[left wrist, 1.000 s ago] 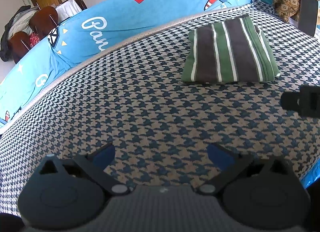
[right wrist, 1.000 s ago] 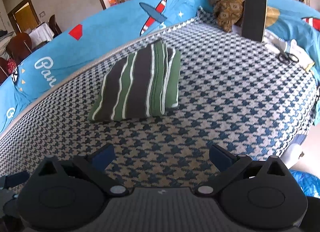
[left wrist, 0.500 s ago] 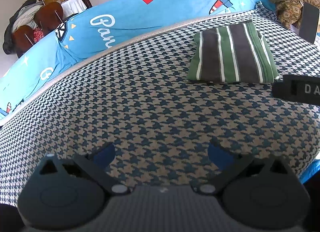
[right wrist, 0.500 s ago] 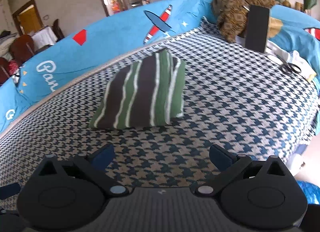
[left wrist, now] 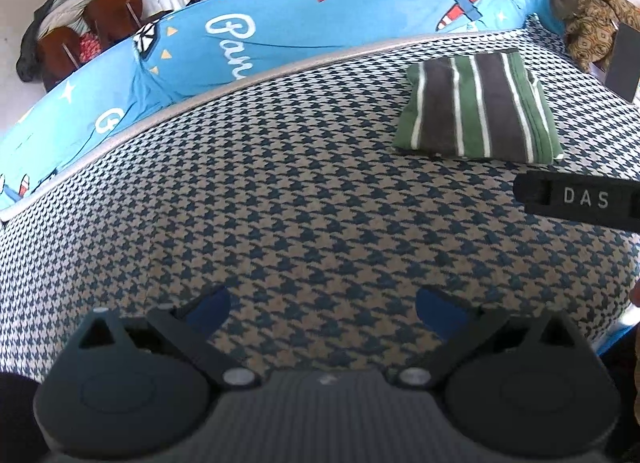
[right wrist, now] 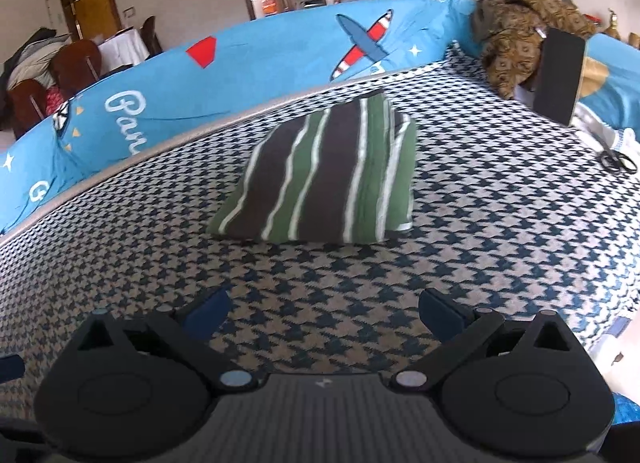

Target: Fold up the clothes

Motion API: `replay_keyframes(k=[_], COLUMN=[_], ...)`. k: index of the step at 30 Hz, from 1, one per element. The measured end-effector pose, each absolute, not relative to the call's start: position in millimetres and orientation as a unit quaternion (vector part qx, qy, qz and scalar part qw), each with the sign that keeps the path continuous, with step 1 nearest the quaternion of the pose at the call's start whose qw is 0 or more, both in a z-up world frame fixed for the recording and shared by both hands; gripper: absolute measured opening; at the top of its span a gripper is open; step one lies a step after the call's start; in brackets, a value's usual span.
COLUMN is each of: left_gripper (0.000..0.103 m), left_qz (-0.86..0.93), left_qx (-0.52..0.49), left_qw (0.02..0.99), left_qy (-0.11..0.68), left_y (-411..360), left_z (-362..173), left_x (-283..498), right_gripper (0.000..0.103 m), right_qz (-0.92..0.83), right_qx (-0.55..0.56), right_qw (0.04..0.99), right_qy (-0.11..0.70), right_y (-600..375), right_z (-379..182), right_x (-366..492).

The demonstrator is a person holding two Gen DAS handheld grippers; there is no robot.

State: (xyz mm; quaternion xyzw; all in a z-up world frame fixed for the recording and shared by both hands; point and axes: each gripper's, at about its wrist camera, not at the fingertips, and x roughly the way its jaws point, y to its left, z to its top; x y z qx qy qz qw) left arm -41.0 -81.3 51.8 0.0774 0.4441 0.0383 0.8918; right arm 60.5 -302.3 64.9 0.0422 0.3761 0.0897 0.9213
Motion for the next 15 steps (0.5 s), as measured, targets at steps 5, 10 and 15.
replay_keyframes(k=[5, 10, 15], left_gripper=[0.103, 0.103, 0.103], left_qz=[0.049, 0.059, 0.069], left_qx=[0.063, 0.049, 0.033], left_qw=[0.887, 0.883, 0.881], left_qy=[0.454, 0.463, 0.466], left_y=[-70, -57, -43], left_z=[48, 43, 39], left_x=[-42, -42, -42], right_gripper=[0.102, 0.102, 0.102], right_qz=[0.096, 0.108, 0.121], right_qx=[0.026, 0.025, 0.01], right_qw=[0.919, 0.911, 0.909], right_qy=[0.382, 0.396, 0.398], right_y=[-293, -284, -270], right_z=[63, 62, 63], right_x=[62, 63, 61])
